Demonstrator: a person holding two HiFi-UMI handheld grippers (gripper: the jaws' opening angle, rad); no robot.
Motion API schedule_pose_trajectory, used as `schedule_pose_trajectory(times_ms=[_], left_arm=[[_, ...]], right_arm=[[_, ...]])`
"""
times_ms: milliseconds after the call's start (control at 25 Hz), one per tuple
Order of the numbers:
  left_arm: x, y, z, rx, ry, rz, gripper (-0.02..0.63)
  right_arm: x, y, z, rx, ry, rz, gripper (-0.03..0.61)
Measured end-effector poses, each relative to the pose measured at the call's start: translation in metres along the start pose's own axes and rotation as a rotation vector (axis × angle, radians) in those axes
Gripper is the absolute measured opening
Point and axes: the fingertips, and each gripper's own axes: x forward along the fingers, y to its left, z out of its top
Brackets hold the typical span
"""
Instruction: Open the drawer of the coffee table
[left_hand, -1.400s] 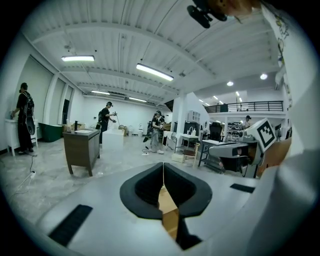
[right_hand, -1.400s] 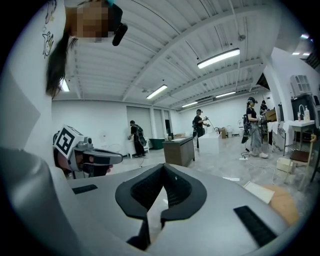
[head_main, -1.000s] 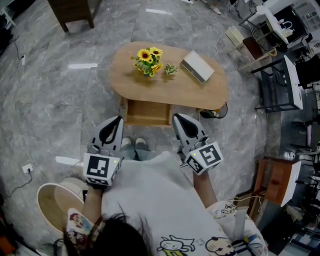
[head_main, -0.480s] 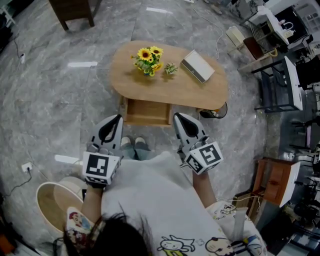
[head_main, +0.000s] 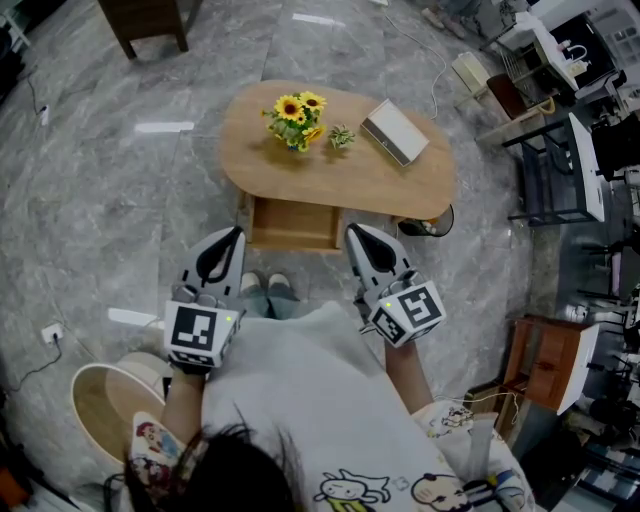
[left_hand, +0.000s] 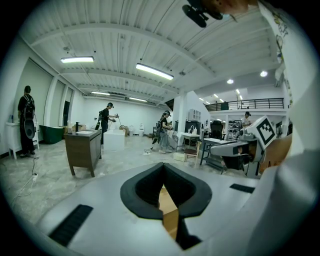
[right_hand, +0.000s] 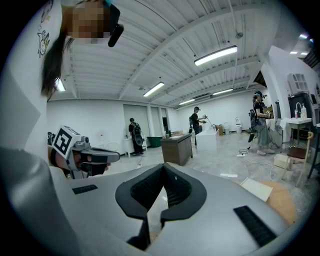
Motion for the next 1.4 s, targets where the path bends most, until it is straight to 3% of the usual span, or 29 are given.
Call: schedule_pose_trajectory(times_ms=[1080, 1400], left_arm=[[-0.005, 0.008, -0.001, 0.028, -0.002, 0.026, 0.005], [0.000, 0.008, 0.001, 0.067, -0.001, -0.009, 0.005]], right_arm=[[0.000, -0.001, -0.002, 0.009, 0.009, 0.002, -0.002], [-0.002, -0.005, -0.001, 0.000, 0.005, -0.006, -0.002]])
